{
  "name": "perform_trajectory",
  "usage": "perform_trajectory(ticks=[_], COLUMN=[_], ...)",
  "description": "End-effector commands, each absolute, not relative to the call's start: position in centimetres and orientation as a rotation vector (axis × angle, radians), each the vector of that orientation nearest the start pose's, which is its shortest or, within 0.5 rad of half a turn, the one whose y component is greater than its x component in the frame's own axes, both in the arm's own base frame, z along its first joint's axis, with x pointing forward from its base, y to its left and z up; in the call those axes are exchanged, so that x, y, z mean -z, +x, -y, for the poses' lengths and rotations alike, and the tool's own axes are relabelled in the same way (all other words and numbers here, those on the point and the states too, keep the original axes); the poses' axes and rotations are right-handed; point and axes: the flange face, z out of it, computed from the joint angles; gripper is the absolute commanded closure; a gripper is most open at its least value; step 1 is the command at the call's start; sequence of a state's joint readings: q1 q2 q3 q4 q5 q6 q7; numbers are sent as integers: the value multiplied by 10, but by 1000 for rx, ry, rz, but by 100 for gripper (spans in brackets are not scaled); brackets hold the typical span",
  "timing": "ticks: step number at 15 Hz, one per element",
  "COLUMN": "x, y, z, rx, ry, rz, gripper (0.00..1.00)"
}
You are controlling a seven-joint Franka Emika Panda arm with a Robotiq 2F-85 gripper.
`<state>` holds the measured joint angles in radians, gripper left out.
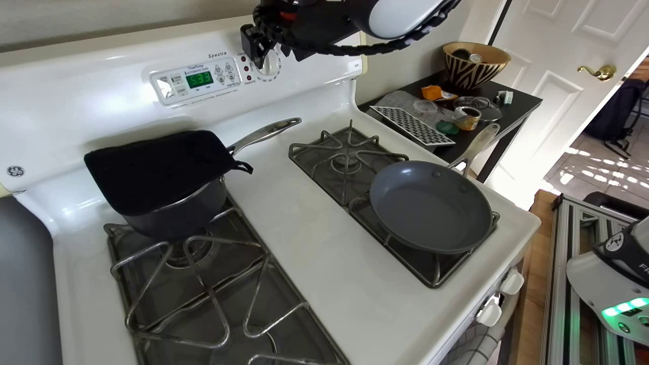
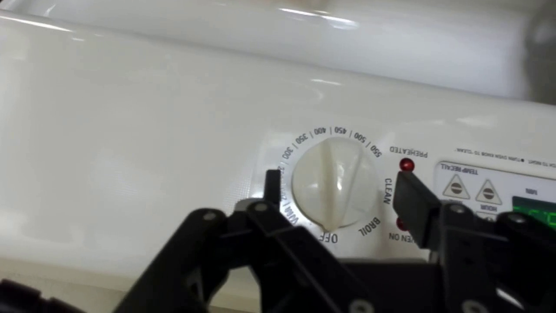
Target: Turn the switch on the stove to the right
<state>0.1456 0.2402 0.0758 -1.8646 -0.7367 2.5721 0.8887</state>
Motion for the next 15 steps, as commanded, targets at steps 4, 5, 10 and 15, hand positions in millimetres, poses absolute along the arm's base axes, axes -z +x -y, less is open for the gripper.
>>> perform_trajectory(ticks=[4, 5, 10, 15], x=[-432, -432, -433, -435], y=[645, 645, 646, 650], z=[-158, -158, -154, -147], rx=[1086, 1087, 1079, 1018], ry=[-3127, -3126, -3112, -3002], rz=[-278, -285, -349, -533], gripper=[92, 99, 98, 98])
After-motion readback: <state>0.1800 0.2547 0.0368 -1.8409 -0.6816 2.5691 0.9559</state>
